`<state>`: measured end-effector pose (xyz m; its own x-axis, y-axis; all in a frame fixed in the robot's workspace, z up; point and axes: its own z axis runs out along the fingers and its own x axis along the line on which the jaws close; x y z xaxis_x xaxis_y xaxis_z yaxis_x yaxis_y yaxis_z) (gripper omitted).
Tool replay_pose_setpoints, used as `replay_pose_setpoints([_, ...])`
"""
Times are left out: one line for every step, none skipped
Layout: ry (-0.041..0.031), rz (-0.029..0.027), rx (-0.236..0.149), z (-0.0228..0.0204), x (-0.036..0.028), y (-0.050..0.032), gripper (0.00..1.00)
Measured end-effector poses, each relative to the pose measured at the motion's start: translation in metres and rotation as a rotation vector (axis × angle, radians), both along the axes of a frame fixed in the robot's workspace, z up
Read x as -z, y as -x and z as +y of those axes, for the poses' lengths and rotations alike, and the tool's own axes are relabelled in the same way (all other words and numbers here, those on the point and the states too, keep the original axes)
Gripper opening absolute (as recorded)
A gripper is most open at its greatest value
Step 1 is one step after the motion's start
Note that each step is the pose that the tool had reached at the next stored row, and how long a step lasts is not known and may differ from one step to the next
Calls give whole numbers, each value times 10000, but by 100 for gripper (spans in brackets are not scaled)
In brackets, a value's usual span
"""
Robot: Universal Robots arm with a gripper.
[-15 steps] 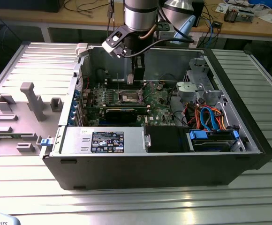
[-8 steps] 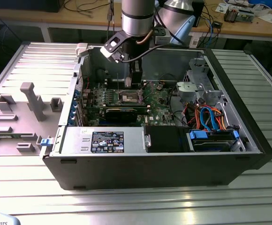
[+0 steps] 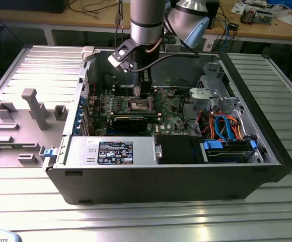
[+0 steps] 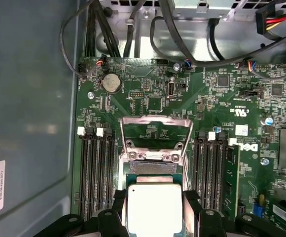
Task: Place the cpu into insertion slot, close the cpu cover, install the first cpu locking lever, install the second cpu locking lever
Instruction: 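Place the cpu into insertion slot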
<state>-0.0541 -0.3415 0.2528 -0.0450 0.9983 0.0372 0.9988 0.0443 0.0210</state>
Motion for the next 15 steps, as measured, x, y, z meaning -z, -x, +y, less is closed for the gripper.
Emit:
replay_pose_setpoints([0, 0, 27, 3, 17, 2, 54])
replay_pose_setpoints([0, -1, 37, 3, 50, 9, 54])
replay_pose_setpoints([0, -1, 36, 3, 85, 21, 54])
replay_pose_setpoints([1, 0, 37, 3, 119, 29, 54])
replay_pose_setpoints([2, 0, 36, 3, 146, 31, 54])
replay_pose_setpoints([1, -1, 34, 3, 165, 31, 54])
replay_pose_setpoints([0, -1, 35, 3, 188, 32, 54])
replay_pose_setpoints([0, -1, 37, 3, 205, 32, 54])
replay_pose_setpoints([1, 0, 39, 3, 236, 33, 54])
replay_pose_setpoints([0, -1, 40, 3, 255, 34, 54])
replay_pose_setpoints([1, 0, 40, 3, 280, 37, 54])
replay_pose_setpoints([1, 0, 108, 3, 324, 56, 54])
replay_pose_setpoints([0, 0, 244, 5, 367, 59, 54])
replay_pose_setpoints([0, 0, 311, 7, 400, 59, 54])
replay_pose_setpoints([0, -1, 318, 9, 417, 59, 54])
